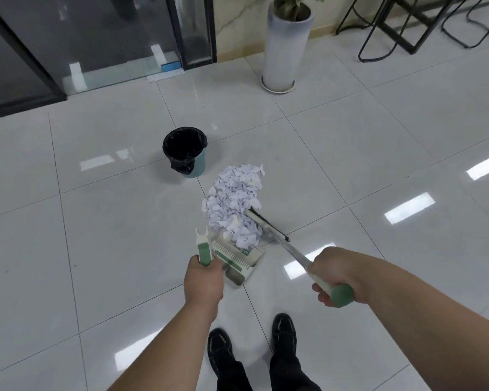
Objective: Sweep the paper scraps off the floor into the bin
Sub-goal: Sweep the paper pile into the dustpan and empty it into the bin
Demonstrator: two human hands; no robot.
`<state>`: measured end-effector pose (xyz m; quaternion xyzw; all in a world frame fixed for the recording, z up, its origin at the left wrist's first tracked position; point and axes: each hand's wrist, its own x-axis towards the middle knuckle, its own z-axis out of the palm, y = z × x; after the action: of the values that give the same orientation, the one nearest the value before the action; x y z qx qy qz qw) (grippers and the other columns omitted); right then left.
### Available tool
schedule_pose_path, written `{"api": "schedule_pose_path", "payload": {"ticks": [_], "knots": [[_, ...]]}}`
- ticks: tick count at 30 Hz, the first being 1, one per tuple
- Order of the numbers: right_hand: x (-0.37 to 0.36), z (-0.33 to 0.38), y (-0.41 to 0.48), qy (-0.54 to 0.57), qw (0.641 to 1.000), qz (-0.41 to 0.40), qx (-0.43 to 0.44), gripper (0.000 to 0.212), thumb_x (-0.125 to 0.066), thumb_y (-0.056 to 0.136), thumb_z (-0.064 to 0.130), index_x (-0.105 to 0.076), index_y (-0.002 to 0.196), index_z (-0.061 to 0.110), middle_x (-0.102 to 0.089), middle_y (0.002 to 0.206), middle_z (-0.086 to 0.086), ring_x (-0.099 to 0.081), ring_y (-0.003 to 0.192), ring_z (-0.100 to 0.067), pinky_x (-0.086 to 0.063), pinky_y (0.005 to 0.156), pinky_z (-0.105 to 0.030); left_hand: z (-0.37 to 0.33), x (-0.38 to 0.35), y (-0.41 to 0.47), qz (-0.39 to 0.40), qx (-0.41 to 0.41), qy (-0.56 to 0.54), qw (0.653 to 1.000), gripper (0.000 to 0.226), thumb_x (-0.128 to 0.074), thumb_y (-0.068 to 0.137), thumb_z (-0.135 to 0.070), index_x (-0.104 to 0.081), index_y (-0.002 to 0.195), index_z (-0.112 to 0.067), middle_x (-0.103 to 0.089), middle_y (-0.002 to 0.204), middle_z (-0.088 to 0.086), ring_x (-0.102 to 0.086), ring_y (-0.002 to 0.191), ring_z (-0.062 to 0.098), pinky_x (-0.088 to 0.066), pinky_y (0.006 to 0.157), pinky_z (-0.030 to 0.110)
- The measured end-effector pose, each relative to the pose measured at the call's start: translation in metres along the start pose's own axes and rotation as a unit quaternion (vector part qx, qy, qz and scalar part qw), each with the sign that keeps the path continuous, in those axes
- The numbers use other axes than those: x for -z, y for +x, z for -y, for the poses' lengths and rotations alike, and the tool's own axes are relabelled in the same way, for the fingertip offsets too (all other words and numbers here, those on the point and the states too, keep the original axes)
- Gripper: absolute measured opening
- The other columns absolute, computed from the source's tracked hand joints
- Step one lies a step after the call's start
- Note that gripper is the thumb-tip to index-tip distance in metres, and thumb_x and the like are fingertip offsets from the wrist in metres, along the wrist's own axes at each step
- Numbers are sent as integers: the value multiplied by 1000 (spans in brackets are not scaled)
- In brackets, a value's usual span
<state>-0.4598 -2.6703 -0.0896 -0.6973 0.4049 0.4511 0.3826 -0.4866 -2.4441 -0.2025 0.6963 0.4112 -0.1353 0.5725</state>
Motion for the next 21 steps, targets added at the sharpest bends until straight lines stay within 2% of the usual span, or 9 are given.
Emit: {"api": "schedule_pose_path", "payload": {"ticks": [4, 8, 13, 17, 21], "knots": [[23, 4, -25, -15, 1000, -5, 7, 15, -50, 103, 13, -57, 106, 1, -65, 82, -17, -57, 49, -20, -47, 40, -20, -12, -21, 1, -8, -13, -10, 1000, 3, -52, 90, -16, -54, 88, -15, -52, 70, 2, -44, 58, 24, -40, 61, 35], [44, 1, -39, -16, 1000, -18, 8, 17, -53, 102, 14, -59, 106, -1, -68, 80, -18, -55, 45, -21, -47, 44, -22, -16, -28, 6, -33, -8, -34, 999, 4, -54, 91, -17, -55, 90, -13, -52, 70, 3, -43, 57, 24, -41, 60, 35], [37, 0, -19, -71, 996, -41, 29, 15, -46, 102, 12, -56, 104, 1, -65, 86, -18, -58, 56, -27, -51, 51, -27, -8, -21, 9, -64, -5, -42, 997, 8, -51, 91, -13, -48, 84, -13, -45, 65, 3, -36, 52, 22, -35, 52, 29], [22, 5, 18, -127, 989, -52, 64, 7, -50, 99, 8, -54, 99, 1, -60, 84, -14, -60, 62, -27, -52, 51, -29, -7, -25, 16, -74, -17, -16, 997, 6, -51, 91, -13, -49, 85, -13, -49, 70, 4, -42, 56, 24, -41, 55, 32], [8, 7, 38, -189, 977, -36, 97, 3, -51, 98, 7, -52, 100, 6, -59, 87, -13, -61, 79, -31, -58, 71, -37, -9, -36, 24, -72, -28, 6, 997, 3, -52, 89, -17, -53, 88, -14, -56, 75, 5, -51, 61, 28, -46, 61, 35]]}}
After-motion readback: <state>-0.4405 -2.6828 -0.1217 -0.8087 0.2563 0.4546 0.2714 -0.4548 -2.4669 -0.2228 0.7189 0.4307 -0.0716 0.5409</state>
